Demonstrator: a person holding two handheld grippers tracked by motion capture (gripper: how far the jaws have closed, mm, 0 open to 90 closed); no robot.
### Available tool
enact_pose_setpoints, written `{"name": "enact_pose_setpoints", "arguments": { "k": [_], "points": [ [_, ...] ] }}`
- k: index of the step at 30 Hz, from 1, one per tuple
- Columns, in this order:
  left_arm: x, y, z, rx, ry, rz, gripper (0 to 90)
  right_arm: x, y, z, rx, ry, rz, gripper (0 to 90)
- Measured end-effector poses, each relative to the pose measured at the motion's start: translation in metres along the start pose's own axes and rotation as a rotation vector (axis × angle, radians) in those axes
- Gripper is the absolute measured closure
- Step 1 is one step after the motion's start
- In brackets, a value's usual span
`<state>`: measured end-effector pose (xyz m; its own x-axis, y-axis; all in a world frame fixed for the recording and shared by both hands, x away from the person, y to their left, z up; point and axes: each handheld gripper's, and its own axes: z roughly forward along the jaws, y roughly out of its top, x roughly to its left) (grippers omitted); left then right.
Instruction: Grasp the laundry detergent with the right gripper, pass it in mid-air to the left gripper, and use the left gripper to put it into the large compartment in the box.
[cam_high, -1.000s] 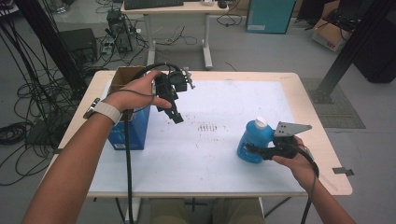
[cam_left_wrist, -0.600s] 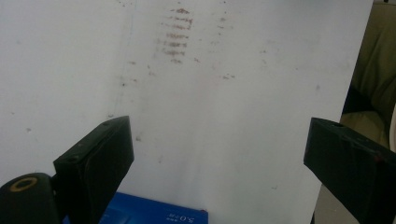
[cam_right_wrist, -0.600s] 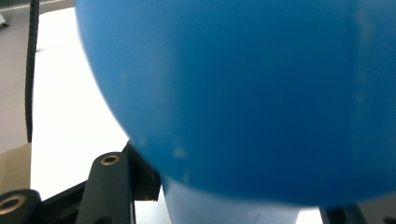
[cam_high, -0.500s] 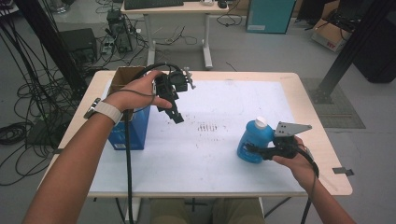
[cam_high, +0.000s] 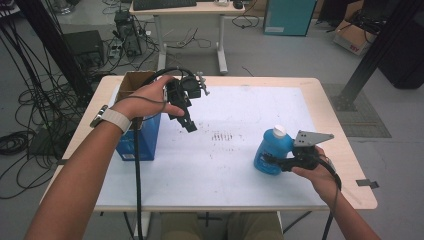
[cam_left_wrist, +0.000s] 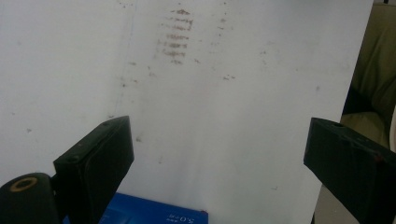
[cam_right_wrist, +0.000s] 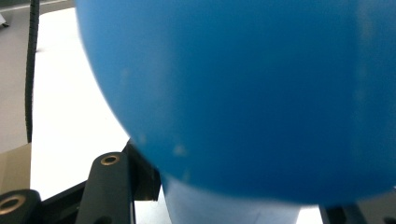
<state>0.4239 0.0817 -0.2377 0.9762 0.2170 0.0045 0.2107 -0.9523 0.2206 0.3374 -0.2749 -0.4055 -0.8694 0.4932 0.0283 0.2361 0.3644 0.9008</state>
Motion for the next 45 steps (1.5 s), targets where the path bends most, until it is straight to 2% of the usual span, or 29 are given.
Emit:
{"name": "enact_pose_setpoints", "arguments": {
  "k": [3, 4, 8, 14, 24, 36, 40, 41, 43, 45],
  "points": [
    [0.0003, 0.0001, 0.0, 0.0, 0.004, 0.006, 8.8, 0.0001, -0.0002, 0.0, -0.001, -0.001, 0.001, 42.1],
    [-0.0007, -0.0002, 0.0005, -0.01, 0.0, -0.011, 8.8, 0.0003, -0.0003, 0.0, -0.002, -0.002, 0.002, 42.1],
    [0.0, -0.0003, 0.0003, -0.004, 0.001, 0.0, 8.7, -0.0001, -0.0001, 0.0002, -0.003, -0.001, 0.0, 42.1],
    [-0.001, -0.0006, 0.0008, -0.015, 0.002, -0.016, 8.7, 0.0, -0.0003, 0.0001, -0.003, -0.001, 0.006, 42.0],
    [-0.0009, 0.001, 0.0011, -0.01, 0.008, -0.002, 8.8, 0.0002, -0.0006, 0.0003, -0.006, -0.002, 0.009, 42.0],
    [-0.0013, 0.0005, 0.0011, -0.016, 0.005, -0.014, 8.7, 0.0, -0.0008, 0.0002, -0.006, -0.001, 0.006, 42.0],
    [-0.001, 0.0008, 0.0008, -0.011, 0.01, -0.004, 8.7, -0.0001, -0.0011, 0.0001, -0.007, 0.001, 0.005, 42.0],
    [-0.0001, 0.0009, 0.0001, 0.0, 0.01, 0.009, 8.7, -0.0001, -0.001, 0.0002, -0.008, 0.0, 0.005, 42.0],
    [-0.0011, 0.0007, 0.0009, -0.014, 0.009, -0.008, 8.7, -0.0002, -0.001, 0.0002, -0.008, 0.0, 0.006, 42.0],
    [-0.0012, 0.0006, 0.0009, -0.013, 0.009, -0.008, 8.7, -0.0002, -0.0012, 0.0001, -0.008, 0.001, 0.005, 42.0]
  ]
}}
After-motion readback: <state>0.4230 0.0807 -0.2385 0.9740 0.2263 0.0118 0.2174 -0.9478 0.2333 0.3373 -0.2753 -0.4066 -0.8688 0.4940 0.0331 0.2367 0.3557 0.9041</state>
